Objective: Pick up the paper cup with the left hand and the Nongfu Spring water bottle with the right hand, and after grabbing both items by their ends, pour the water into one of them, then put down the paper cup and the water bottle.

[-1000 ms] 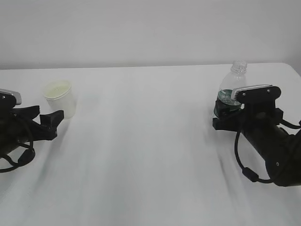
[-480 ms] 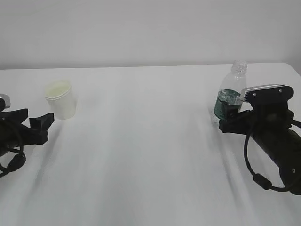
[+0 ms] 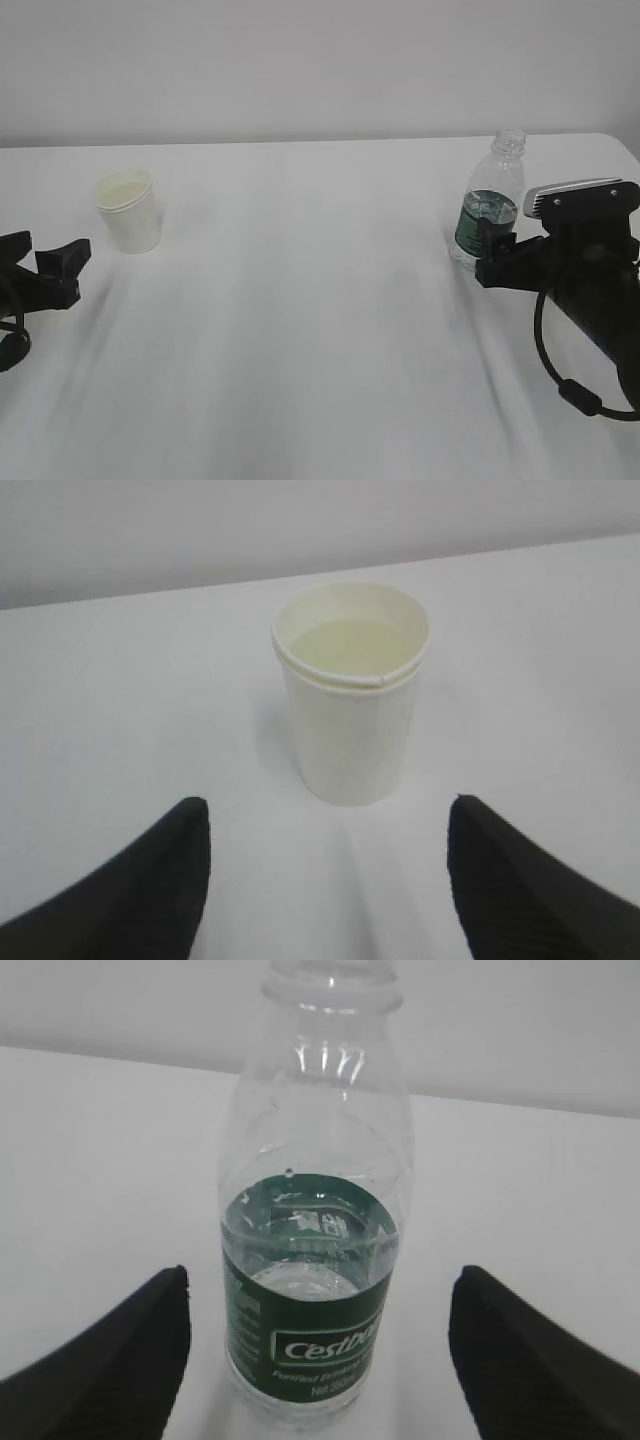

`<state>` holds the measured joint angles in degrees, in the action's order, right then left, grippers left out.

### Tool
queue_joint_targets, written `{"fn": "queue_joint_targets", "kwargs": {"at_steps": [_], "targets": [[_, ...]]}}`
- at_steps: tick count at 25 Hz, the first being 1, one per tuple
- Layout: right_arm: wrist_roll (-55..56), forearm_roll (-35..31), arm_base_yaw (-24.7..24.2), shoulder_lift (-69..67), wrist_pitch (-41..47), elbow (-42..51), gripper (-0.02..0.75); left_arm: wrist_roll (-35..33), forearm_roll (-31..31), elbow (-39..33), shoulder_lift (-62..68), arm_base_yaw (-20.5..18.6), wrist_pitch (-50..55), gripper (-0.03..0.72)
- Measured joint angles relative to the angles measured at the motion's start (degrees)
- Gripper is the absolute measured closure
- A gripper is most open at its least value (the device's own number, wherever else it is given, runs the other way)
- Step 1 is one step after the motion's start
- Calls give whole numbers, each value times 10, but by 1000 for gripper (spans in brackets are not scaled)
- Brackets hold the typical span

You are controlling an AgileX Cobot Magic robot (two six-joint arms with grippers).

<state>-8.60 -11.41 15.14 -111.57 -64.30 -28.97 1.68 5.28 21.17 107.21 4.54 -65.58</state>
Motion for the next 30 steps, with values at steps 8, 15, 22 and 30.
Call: {"fn": "queue_joint_targets", "kwargs": {"at_steps": [8, 15, 22, 30], "targets": [[0, 3, 0, 62, 58, 4, 127, -1, -11, -10, -89, 0, 1, 155], [-5, 3, 0, 124, 115, 7, 134, -1, -13, -12, -176, 0, 68, 155], [-14, 3, 0, 177, 167, 9, 141, -1, -21, -14, -276, 0, 147, 155], [-30, 3, 0, 233, 224, 10, 144, -1, -29, -17, -374, 0, 224, 155]]}}
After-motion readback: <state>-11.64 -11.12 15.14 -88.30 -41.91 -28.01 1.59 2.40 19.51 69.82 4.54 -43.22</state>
